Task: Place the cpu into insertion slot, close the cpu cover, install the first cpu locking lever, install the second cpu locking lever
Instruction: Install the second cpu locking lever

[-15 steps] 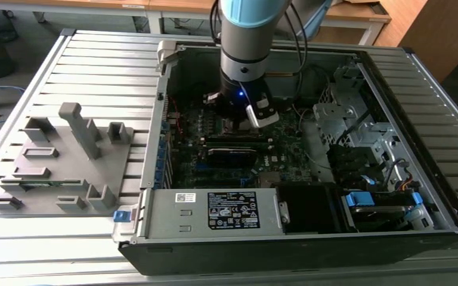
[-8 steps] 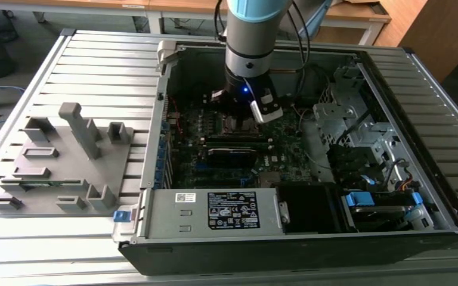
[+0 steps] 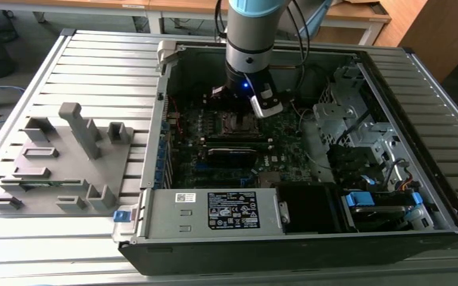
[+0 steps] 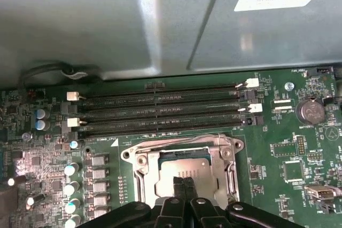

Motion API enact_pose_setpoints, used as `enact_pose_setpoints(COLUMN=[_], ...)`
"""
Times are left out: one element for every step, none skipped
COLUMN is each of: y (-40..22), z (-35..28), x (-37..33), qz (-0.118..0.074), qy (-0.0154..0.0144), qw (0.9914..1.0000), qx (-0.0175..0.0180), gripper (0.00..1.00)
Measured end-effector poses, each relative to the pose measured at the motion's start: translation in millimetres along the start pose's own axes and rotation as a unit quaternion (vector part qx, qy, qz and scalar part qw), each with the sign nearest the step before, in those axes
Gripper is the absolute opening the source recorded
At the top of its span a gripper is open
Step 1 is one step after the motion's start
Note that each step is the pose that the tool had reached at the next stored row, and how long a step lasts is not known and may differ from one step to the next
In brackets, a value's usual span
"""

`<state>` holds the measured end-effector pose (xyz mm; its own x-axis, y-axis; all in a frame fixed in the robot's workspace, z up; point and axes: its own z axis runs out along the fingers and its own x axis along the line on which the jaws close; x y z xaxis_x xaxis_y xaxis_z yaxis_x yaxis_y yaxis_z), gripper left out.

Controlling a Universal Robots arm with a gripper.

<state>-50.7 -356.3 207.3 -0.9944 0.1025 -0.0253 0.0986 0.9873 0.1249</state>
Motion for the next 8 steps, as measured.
enact_pose_setpoints(y=[0.1,0.2,0.2,0.2,0.2,0.2,0.2,0.2], z=[-1.0,-1.4,-1.3,-1.3,-1.6,-1.7,-1.8,-1.8], x=[0.0,0.0,0.0,0.0,0.0,0.0,0.0,0.0], qz=[0.000,0.000,0.000,0.000,0.000,0.000,0.000,0.000], qy=[0.0000,0.0000,0.0000,-0.0001,0.0000,0.0000,0.0000,0.0000], qw=[1.00000,1.00000,1.00000,1.00000,1.00000,1.00000,1.00000,1.00000], qx=[0.0000,-0.0001,-0.0001,-0.0001,0.0000,0.0000,0.0000,0.0000], gripper=[0.10,0.10,0.10,0.10,0.10,0.10,0.10,0.10])
